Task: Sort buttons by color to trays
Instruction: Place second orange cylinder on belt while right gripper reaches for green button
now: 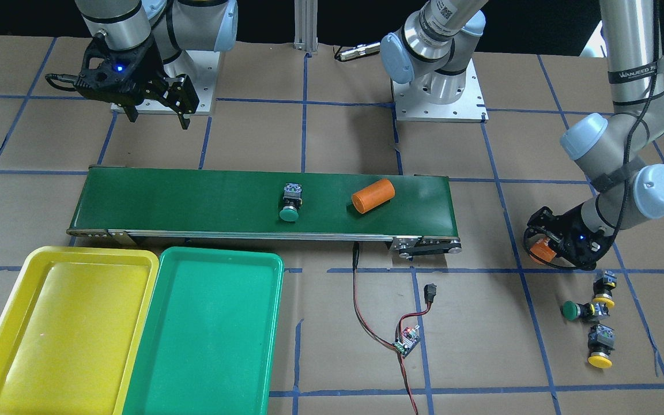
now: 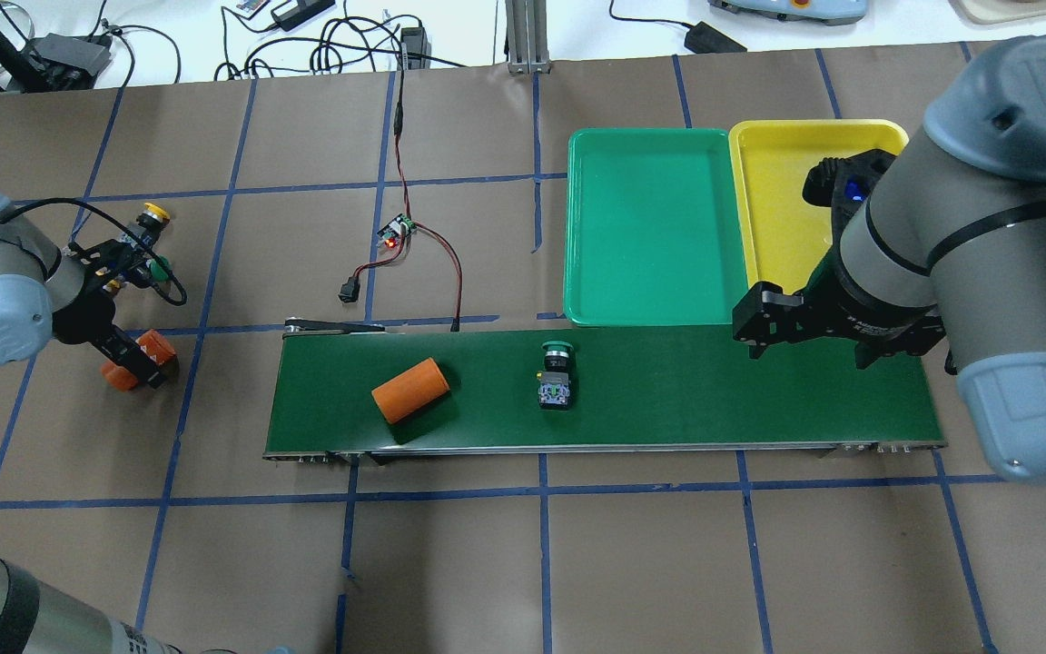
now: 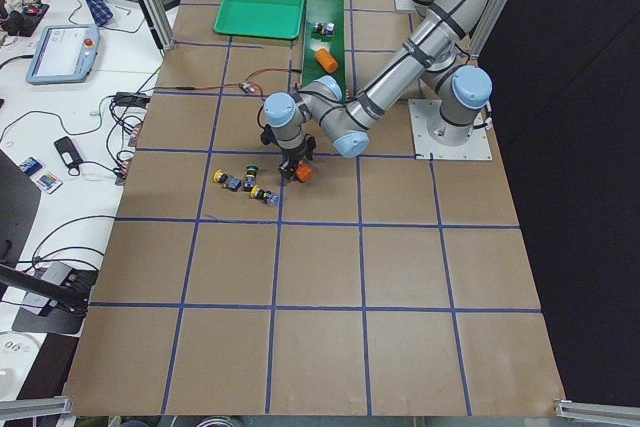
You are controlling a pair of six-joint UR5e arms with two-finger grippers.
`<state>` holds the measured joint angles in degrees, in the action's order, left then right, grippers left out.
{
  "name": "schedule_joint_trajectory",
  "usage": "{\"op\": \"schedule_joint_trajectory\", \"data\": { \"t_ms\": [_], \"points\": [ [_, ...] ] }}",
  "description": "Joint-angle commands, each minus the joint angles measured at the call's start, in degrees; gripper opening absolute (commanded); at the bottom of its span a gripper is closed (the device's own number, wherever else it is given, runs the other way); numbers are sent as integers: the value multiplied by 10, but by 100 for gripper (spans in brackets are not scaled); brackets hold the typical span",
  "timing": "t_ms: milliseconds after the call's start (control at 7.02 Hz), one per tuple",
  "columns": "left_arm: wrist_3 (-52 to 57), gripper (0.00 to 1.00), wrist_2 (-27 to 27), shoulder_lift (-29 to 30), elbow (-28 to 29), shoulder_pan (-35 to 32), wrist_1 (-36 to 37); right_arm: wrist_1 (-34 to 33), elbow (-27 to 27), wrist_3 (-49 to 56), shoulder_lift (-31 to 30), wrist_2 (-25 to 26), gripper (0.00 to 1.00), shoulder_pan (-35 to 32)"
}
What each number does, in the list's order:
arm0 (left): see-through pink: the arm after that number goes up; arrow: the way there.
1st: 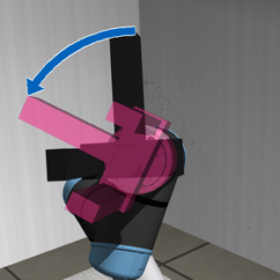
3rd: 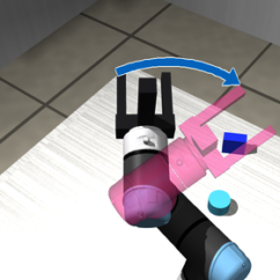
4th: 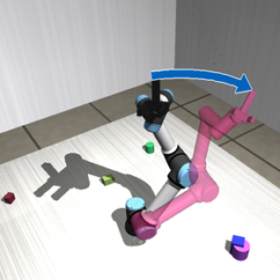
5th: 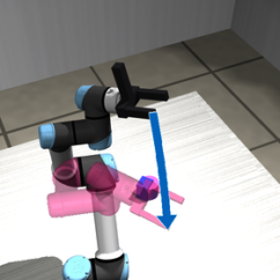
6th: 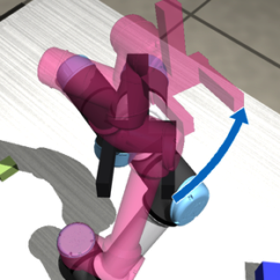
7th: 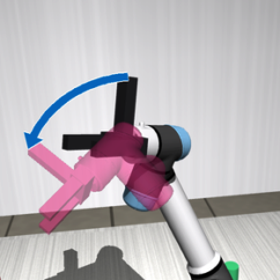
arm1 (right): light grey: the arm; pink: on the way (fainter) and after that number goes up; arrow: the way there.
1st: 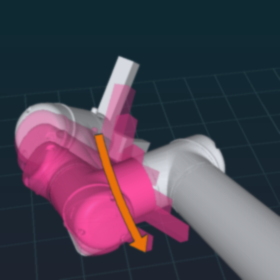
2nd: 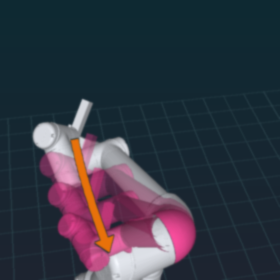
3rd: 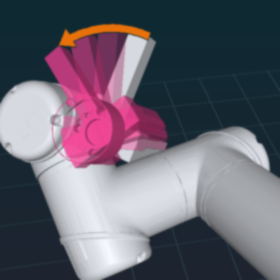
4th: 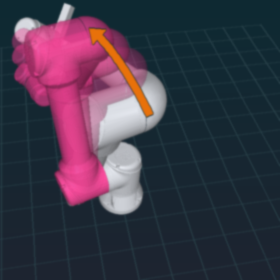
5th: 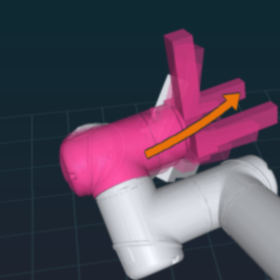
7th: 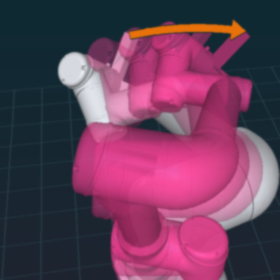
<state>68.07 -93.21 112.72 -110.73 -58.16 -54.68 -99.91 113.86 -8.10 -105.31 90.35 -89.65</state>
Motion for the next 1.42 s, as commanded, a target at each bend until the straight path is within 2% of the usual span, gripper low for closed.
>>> {"op": "schedule_joint_trajectory", "data": {
  "t_ms": [0,285,570,712,854,1139,1282],
  "points": [
    [-3,0,-6,-27,-6,-13,1,9,0,-1,4,6,100,1],
    [1,0,1,-125,-41,-70,-27,10,0,0,5,2,100,1],
    [3,0,-2,-198,-59,-199,-67,9,4,-2,6,0,100,1],
    [1,0,0,-209,-65,-257,-71,9,5,-2,9,2,100,1],
    [-7,0,-2,-210,-86,-286,-72,9,7,1,12,10,100,1],
    [-28,1,3,-212,-128,-301,-61,-5,29,0,19,0,100,0],
    [-42,43,1,-206,-132,-326,-57,-15,29,1,35,-1,100,-3]
  ]
}}
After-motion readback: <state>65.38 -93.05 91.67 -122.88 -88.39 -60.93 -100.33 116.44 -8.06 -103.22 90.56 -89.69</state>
